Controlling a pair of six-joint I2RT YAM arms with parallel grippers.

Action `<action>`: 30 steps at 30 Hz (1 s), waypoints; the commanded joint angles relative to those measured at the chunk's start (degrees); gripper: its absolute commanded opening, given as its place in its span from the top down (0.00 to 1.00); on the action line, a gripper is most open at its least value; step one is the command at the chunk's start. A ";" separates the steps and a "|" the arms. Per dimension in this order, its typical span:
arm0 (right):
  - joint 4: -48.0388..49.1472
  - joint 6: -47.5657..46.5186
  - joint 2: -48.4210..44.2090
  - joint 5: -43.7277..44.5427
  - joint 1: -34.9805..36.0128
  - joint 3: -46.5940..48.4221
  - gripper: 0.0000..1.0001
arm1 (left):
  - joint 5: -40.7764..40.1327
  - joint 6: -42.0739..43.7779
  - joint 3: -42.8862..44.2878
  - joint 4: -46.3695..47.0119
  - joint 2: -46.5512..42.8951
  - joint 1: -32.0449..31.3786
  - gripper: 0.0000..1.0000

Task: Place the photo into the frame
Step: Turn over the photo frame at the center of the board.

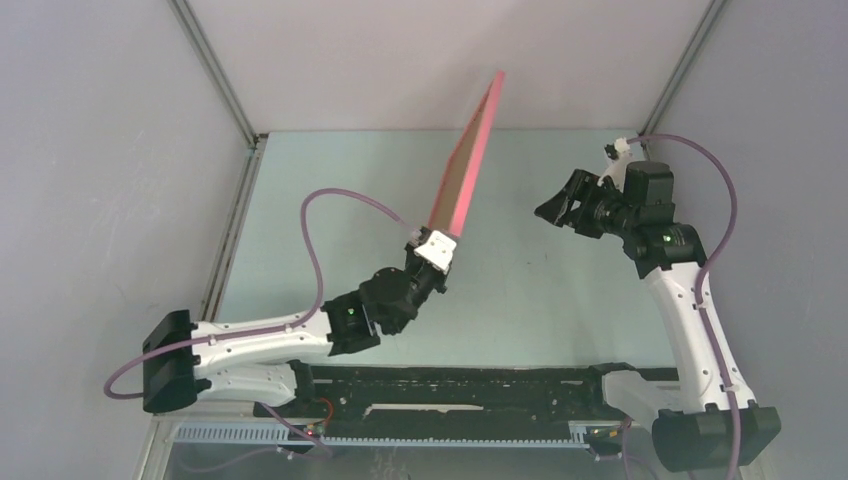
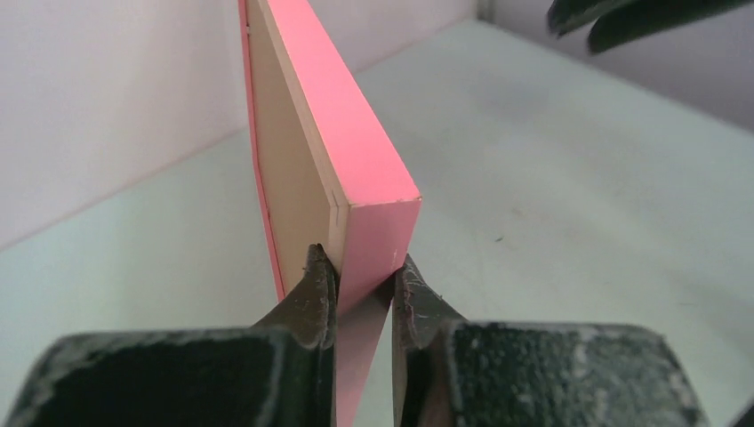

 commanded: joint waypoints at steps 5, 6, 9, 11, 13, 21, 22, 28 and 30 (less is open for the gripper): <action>-2.91 -1.96 -0.50 1.35 -0.19 -0.21 0.27 | 38.71 -24.59 -3.29 11.54 -3.51 3.98 1.00; -2.78 -1.87 -0.50 1.30 -0.19 -0.37 0.28 | 40.02 -25.90 -3.62 12.36 -3.38 4.56 1.00; -2.89 -1.53 -0.96 1.46 -0.19 -0.62 0.28 | 43.77 -30.69 -5.83 16.06 -3.02 6.75 1.00; -2.87 -1.25 -1.68 1.55 -0.19 -0.67 0.28 | 43.95 -35.39 -7.37 18.43 -2.91 9.07 1.00; -2.75 -1.14 -2.43 1.80 -0.21 -0.79 0.28 | 44.42 -40.15 -7.68 18.48 -2.37 11.82 1.00; -2.62 -1.24 -2.75 2.00 -0.18 -2.92 0.28 | 48.82 -58.06 -9.03 23.45 4.68 24.50 1.00; -2.64 -1.29 -2.84 2.01 -0.19 -3.23 0.28 | 51.16 -60.67 -8.74 24.65 6.89 26.57 1.00; -3.25 -2.16 -3.05 2.93 -0.18 -3.66 0.28 | 71.20 -82.39 -6.98 49.82 28.79 37.79 1.00; -3.36 -2.24 -3.13 2.96 -0.23 -3.94 0.29 | 75.77 -90.27 -5.00 59.30 37.70 39.70 1.00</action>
